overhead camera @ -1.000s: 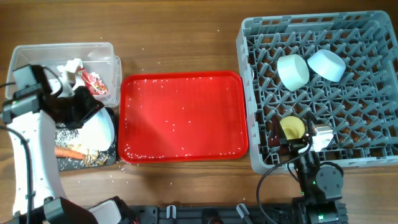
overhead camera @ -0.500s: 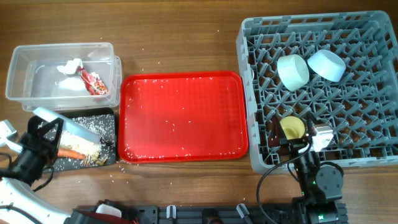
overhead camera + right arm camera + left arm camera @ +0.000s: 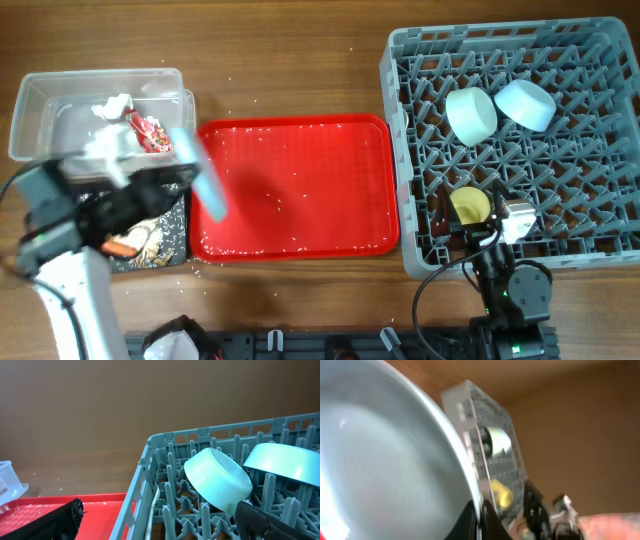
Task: Sort waste into correct bins and load items into the dishwasher rack
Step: 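Carry the white plate to the rack and stand it upright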
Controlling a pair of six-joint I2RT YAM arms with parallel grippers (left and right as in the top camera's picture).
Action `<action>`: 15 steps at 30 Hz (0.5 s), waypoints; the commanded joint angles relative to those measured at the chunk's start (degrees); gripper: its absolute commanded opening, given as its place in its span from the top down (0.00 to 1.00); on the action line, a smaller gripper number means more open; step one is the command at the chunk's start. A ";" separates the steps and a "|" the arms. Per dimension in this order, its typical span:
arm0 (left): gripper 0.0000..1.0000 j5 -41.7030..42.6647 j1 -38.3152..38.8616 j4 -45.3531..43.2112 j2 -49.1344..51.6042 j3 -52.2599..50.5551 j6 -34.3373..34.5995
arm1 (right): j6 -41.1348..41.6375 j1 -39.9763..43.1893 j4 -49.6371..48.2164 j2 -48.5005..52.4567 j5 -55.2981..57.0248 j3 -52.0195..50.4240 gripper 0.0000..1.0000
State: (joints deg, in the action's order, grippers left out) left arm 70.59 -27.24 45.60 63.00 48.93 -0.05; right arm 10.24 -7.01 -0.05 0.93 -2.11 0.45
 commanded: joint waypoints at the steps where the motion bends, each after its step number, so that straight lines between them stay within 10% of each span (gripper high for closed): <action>1: 0.96 -10.88 17.53 -22.36 1.53 0.24 22.53 | 0.42 0.13 -0.11 -0.28 -0.68 -0.15 0.01; 9: 0.96 -33.42 49.83 -91.27 26.45 0.26 60.76 | 0.42 0.13 -0.11 -0.28 -0.68 -0.15 0.00; 15: 0.96 -39.85 56.37 -113.77 42.05 1.81 76.83 | 0.42 0.13 -0.11 -0.28 -0.68 -0.15 0.00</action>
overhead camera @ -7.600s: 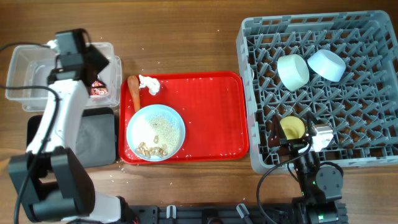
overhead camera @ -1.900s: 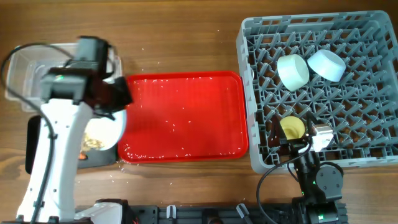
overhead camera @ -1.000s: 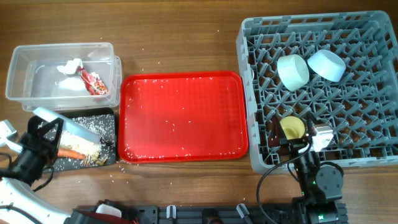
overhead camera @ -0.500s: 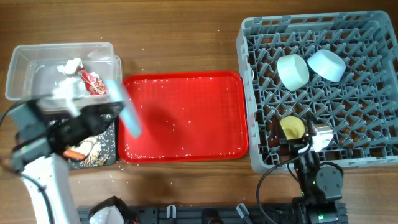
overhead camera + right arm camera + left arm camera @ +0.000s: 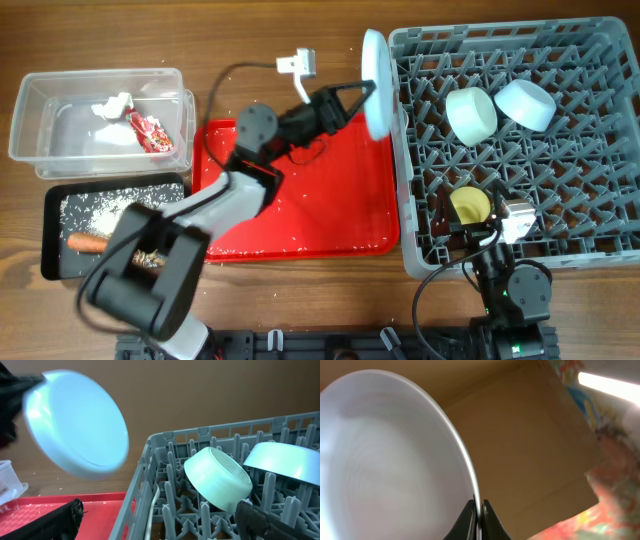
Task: Sort waste into correct bins and load items into the dishwasher rack
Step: 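Carry the white plate to the rack and stand it upright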
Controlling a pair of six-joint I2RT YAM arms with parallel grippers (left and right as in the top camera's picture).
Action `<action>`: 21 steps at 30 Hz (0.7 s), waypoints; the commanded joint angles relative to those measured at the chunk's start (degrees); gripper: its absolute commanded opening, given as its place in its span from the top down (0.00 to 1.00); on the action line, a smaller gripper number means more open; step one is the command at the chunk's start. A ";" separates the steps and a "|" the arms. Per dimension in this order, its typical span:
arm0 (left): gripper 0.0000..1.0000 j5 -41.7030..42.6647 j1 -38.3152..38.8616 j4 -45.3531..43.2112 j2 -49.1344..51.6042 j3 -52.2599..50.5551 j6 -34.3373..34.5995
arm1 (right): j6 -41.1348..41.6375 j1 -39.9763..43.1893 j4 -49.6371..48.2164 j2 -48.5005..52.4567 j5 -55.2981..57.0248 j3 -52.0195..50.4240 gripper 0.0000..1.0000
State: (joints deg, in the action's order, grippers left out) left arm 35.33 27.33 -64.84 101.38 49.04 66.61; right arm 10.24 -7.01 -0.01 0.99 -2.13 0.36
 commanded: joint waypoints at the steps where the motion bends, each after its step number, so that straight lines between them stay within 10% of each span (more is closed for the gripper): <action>1: 0.96 -4.57 2.40 -3.58 4.37 2.14 10.36 | 0.44 0.13 -0.15 -0.35 -0.66 -0.07 0.00; 9: 0.96 -3.89 4.04 -5.60 4.37 7.54 10.38 | 0.42 0.13 -0.15 -0.35 -0.66 -0.07 0.00; 17: 0.96 -7.41 5.18 16.00 4.46 9.16 7.19 | 0.42 0.13 -0.15 -0.35 -0.66 -0.07 0.00; 21: 0.64 -7.41 5.20 17.11 4.50 9.16 5.77 | 0.44 0.13 -0.17 -0.35 -0.66 -0.07 0.00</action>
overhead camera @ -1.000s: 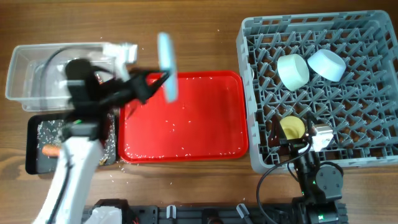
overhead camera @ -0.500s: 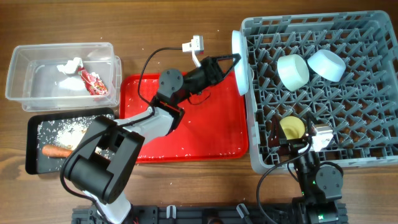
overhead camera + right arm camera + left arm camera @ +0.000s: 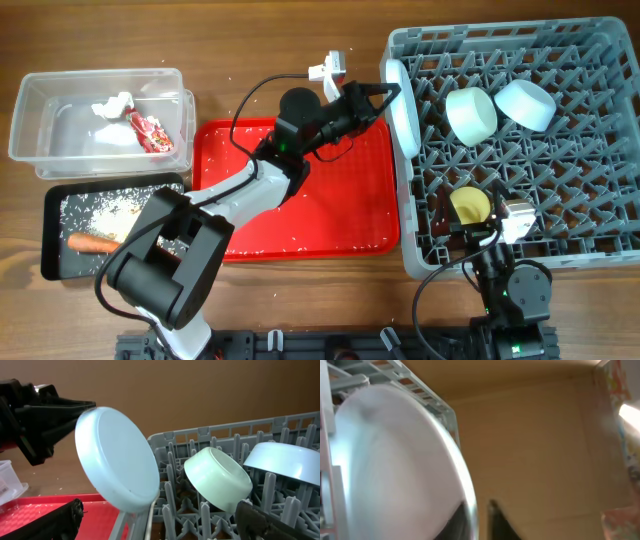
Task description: Sort waste into correct bins and load items into the dishwasher rack
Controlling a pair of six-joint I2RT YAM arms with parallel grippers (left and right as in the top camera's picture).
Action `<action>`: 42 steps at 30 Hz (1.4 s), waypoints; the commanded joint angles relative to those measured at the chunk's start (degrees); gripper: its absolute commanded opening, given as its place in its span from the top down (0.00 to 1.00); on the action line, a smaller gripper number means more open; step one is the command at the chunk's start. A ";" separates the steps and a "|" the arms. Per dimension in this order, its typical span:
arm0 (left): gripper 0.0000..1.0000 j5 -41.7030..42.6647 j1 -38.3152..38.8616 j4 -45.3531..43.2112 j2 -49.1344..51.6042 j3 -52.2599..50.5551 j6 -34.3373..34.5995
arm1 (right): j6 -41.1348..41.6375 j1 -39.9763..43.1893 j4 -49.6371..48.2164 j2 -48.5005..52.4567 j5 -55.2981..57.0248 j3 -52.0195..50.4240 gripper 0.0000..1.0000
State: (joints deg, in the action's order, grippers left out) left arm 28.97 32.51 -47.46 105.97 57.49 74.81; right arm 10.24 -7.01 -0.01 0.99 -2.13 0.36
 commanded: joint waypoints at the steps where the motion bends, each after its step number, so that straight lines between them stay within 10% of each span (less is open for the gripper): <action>1: 0.55 -1.25 0.00 -0.24 -0.09 0.70 -2.56 | 0.44 0.13 -0.15 -0.35 -0.66 -0.07 0.00; 7: 0.22 -0.79 -0.90 2.99 -1.88 0.79 -11.17 | 0.42 0.13 -0.15 -0.35 -0.66 -0.07 0.00; 14: 0.20 -8.15 -4.33 50.21 -14.32 12.20 -34.82 | 0.44 0.13 -0.15 -0.35 -0.66 -0.07 0.00; 25: 0.18 -34.84 -10.51 105.44 -37.94 19.02 -53.44 | 0.42 0.13 -0.15 -0.35 -0.66 -0.07 0.00; 26: 0.00 -34.84 -10.51 107.14 -39.23 19.02 -53.42 | 0.44 0.13 -0.15 -0.35 -0.66 -0.07 0.00; 37: 0.00 -31.87 -10.51 113.09 -43.65 18.95 -53.62 | 0.42 0.13 -0.15 -0.35 -0.66 -0.07 0.00; 42: 0.00 -26.95 -14.05 95.84 -49.81 13.35 -66.07 | 0.44 0.13 -0.15 -0.35 -0.66 -0.07 0.00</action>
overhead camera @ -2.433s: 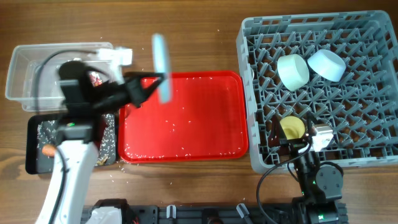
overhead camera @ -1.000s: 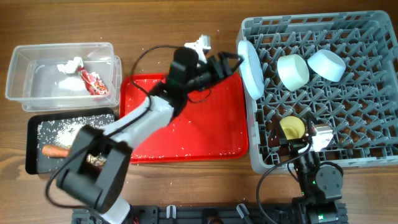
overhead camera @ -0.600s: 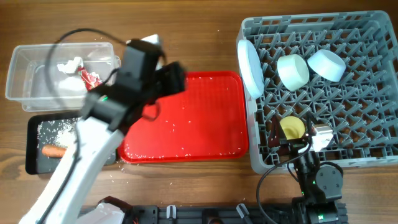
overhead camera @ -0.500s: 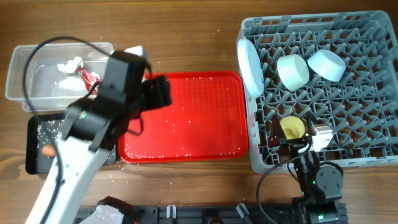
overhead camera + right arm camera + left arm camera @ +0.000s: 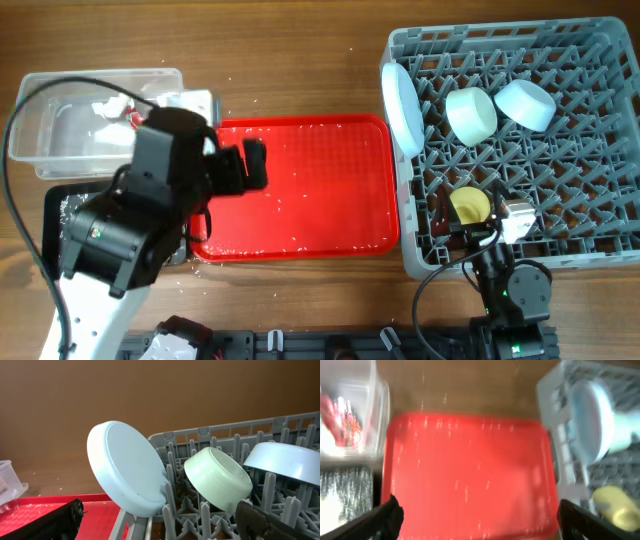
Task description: Sort waste into correct bins and load items into the dishwasher rack
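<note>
A pale blue plate [image 5: 403,105] stands on edge in the left column of the grey dishwasher rack [image 5: 600,250], nothing gripping it; it also shows as the plate [image 5: 127,467] and the plate [image 5: 592,417]. My left gripper [image 5: 250,165] hangs open over the left part of the red tray [image 5: 320,190], with nothing between its fingers [image 5: 390,510]. My right gripper [image 5: 160,525] is open at the rack's near edge, beside a yellow cup [image 5: 469,205]. A green bowl [image 5: 217,477] and a blue bowl [image 5: 282,462] lie in the rack.
A clear bin [image 5: 60,110] at the back left holds a red wrapper [image 5: 340,420] and crumpled paper. A black tray [image 5: 55,215] with rice lies in front of it, mostly under my left arm. Crumbs dot the red tray.
My left gripper has let go of the plate, which now leans in the rack's left column. The gripper has come back to the left part of the red tray, open. The right arm has not moved.
My left gripper held the plate on edge over the black tray at the left. Then the plate was at the rack's far-left corner, then down in the rack's left edge. Now it stands there alone and the left gripper is open over the red tray.
</note>
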Controlling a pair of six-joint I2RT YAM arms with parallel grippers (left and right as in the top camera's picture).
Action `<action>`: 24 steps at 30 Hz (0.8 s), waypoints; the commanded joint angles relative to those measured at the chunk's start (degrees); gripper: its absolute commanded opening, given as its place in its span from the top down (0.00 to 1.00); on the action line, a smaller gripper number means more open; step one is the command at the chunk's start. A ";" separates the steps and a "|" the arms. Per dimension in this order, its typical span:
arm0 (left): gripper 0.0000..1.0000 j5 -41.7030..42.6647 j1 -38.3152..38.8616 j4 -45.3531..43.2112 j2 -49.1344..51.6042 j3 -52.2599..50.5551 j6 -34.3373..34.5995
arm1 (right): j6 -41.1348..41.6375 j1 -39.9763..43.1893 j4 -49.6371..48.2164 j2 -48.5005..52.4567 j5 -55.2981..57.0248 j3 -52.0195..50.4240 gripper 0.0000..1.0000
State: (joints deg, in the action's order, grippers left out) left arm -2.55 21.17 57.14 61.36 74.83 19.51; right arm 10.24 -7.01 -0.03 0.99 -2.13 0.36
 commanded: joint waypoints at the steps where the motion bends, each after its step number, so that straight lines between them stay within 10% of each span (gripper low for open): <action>1: 0.00 7.23 -3.96 -12.70 -7.08 -6.19 -13.40 | 0.42 0.13 -0.15 -0.35 -0.66 -0.07 0.00; 8: 0.00 12.31 -15.02 -33.66 -27.34 -31.12 -16.33 | 0.42 0.13 -0.15 -0.35 -0.66 -0.07 0.00; 19: 0.00 12.37 -20.92 -39.93 -61.27 -60.46 -16.04 | 0.42 0.13 -0.13 -0.35 -0.66 -0.07 0.00; 24: 0.00 12.46 -21.24 -48.13 -61.22 -68.19 -16.09 | 0.42 0.13 -0.13 -0.35 -0.66 -0.07 0.00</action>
State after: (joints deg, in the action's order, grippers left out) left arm 9.13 0.40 11.97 1.13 11.03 4.51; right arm 10.24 -7.01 -0.03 0.99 -2.13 0.36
